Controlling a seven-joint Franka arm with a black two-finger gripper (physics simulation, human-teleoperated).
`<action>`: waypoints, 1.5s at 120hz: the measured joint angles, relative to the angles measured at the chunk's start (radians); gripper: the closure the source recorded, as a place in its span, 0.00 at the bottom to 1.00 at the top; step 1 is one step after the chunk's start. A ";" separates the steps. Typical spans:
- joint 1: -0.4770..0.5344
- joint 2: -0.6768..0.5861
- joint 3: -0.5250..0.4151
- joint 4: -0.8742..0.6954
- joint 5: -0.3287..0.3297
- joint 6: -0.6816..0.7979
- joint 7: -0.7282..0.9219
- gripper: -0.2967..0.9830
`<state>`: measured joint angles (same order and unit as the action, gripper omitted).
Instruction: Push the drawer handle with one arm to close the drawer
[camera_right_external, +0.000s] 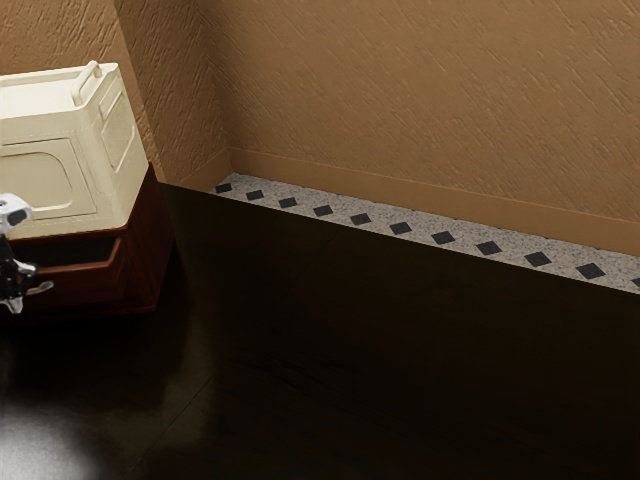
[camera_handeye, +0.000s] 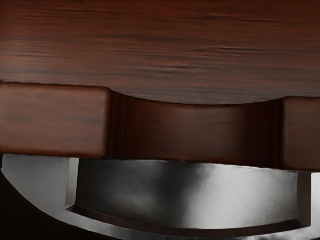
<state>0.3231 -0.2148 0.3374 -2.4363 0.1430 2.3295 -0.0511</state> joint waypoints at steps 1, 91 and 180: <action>0.000 0.003 0.000 0.003 -0.001 0.000 0.000 0.85; -0.019 0.179 -0.001 0.173 -0.095 0.026 0.005 0.85; 0.024 0.239 -0.002 0.244 -0.107 0.028 0.347 0.85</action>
<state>0.3474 0.0245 0.3350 -2.1919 0.0363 2.3577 0.2958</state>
